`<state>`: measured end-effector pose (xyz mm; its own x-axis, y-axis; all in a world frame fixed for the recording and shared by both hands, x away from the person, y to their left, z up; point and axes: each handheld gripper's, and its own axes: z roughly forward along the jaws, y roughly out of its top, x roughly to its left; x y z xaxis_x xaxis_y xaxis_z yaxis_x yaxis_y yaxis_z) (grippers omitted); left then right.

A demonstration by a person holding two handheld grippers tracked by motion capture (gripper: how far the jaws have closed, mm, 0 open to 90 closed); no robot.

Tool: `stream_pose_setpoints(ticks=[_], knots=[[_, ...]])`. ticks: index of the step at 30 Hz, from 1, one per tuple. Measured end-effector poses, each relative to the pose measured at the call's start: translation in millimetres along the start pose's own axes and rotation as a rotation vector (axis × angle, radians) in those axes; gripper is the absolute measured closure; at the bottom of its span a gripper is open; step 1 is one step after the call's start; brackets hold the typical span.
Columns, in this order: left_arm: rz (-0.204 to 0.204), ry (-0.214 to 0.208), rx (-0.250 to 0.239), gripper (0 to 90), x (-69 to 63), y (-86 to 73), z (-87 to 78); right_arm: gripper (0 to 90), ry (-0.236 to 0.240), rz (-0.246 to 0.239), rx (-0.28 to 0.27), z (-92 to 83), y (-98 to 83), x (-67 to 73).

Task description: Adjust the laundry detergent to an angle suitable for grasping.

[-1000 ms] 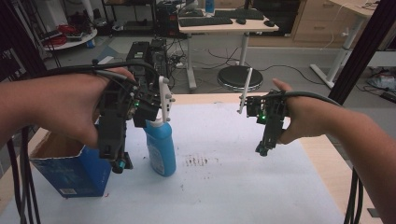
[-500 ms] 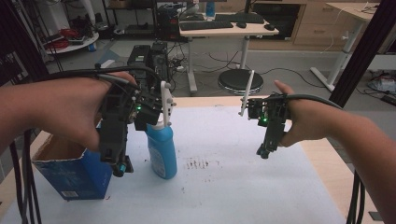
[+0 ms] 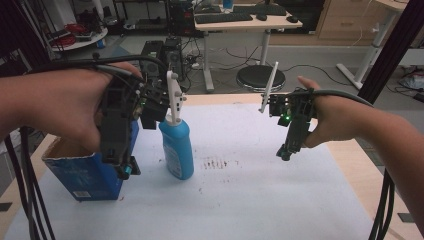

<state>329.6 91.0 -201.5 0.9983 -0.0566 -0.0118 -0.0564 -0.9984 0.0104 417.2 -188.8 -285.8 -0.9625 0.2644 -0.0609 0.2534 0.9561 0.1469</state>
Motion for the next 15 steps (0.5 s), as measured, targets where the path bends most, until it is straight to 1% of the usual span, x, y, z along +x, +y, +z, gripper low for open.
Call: stream_pose_setpoints(ticks=[1, 2, 3, 7, 9, 11, 15], knots=[[0.000, -0.002, 0.001, 1.7, -1.6, -0.7, 0.6, 2.8, 0.005, 0.011, -0.031, -2.1, 0.7, 3.3], [-0.001, 0.000, 0.003, 1.7, -4.5, -1.8, 1.3, 2.8, 0.007, 0.019, -0.043, -3.0, 1.0, 4.5], [-0.001, 0.000, 0.002, 1.7, -6.7, -2.7, 1.7, 2.7, 0.010, 0.017, -0.068, -4.1, 1.7, 5.7], [0.000, 0.001, -0.005, 1.7, -14.5, -6.8, 1.8, 2.7, 0.011, 0.030, -0.135, -8.0, 5.9, 12.4], [0.002, 0.004, -0.005, 1.7, -17.2, -9.2, 0.7, 2.7, 0.016, 0.029, -0.168, -9.1, 9.6, 15.8], [-0.005, 0.006, -0.007, 1.7, -20.3, -11.7, 0.0, 2.7, 0.023, 0.036, -0.200, -9.6, 13.7, 19.6], [-0.003, 0.004, -0.009, 1.7, -25.5, -15.2, -0.3, 2.7, 0.043, 0.051, -0.281, -9.9, 25.4, 27.1]])
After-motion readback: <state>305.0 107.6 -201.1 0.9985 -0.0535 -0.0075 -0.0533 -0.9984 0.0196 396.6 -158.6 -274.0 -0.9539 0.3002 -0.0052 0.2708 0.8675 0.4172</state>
